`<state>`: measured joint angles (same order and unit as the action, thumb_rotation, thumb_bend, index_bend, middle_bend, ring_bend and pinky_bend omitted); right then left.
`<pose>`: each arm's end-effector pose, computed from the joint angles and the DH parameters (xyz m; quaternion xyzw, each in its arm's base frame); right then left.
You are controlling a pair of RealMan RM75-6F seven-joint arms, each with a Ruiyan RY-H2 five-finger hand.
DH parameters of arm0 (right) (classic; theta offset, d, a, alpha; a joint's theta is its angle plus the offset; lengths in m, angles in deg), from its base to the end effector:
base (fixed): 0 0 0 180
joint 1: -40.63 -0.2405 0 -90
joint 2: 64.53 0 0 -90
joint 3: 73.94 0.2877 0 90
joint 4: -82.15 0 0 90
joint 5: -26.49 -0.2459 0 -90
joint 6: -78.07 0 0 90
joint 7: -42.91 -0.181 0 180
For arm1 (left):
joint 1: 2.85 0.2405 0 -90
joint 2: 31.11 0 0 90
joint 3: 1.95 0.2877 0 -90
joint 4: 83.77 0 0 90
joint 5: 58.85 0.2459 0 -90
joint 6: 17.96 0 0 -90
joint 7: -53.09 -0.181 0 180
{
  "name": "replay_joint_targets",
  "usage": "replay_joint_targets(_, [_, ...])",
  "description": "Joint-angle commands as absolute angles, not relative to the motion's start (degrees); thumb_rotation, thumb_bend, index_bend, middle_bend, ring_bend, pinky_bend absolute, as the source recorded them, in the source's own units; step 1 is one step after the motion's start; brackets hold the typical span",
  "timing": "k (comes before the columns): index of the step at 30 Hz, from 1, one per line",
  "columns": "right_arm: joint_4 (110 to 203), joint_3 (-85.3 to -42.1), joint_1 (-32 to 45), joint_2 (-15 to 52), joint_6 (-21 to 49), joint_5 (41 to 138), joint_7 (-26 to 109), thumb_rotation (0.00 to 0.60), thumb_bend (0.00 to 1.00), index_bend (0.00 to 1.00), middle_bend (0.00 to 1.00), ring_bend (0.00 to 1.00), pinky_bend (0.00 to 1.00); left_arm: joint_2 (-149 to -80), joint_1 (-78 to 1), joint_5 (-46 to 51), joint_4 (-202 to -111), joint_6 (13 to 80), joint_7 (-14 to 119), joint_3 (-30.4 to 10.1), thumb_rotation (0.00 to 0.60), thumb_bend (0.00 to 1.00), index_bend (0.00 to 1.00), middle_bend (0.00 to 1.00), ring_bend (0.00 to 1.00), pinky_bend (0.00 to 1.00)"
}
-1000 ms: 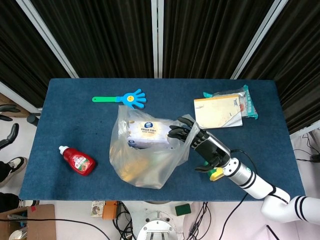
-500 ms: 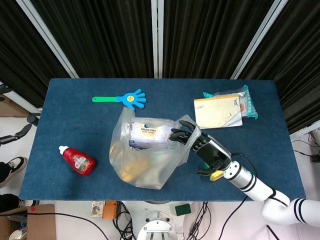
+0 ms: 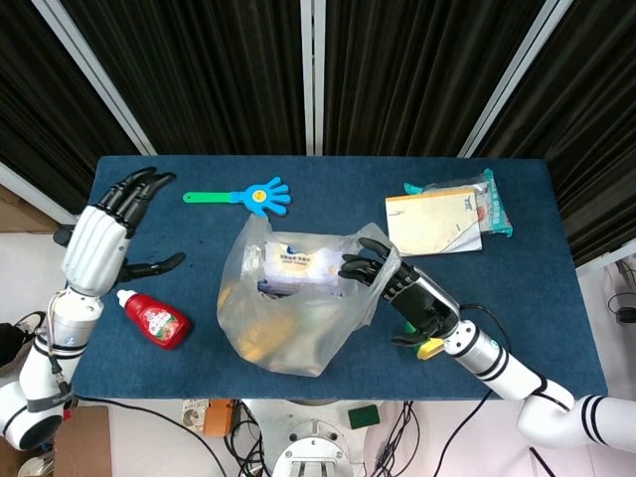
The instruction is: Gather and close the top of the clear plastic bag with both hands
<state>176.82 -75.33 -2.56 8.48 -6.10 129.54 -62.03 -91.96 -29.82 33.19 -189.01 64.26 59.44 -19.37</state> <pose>-0.0979 -0.3238 0.0537 -0.3310 0.6894 -0.5651 0.3096 -0.1351 0.3477 0.1739 -0.6102 -0.2563 -0.6383 0.3931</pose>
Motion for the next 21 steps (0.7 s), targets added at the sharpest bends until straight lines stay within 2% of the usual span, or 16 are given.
replay_joint_targets(1, [176.88, -75.27, -2.63, 8.49, -5.95, 129.5, -61.86, 0.6, 0.1, 0.03, 0.16, 0.02, 0.1, -92.88, -31.31, 33.07, -190.3, 62.99, 60.46, -19.79, 0.6, 0.04, 0.07, 0.16, 0.11, 0.24])
replay_joint_targets(14, [176.39, -75.0, -2.84, 9.29, -5.48, 129.14, -62.04, 0.6, 0.1, 0.03, 0.16, 0.02, 0.1, -95.81, -38.29, 30.17, -192.89, 57.16, 59.87, -22.11, 0.6, 0.03, 0.07, 0.16, 0.11, 0.23])
replay_joint_targets(21, [176.29, -74.72, -2.95, 9.21, -5.4, 128.94, -62.06, 0.6, 0.1, 0.03, 0.15, 0.02, 0.1, -97.66, -39.68, 29.06, -193.44, 58.69, 58.46, -23.68, 0.6, 0.03, 0.07, 0.16, 0.11, 0.23])
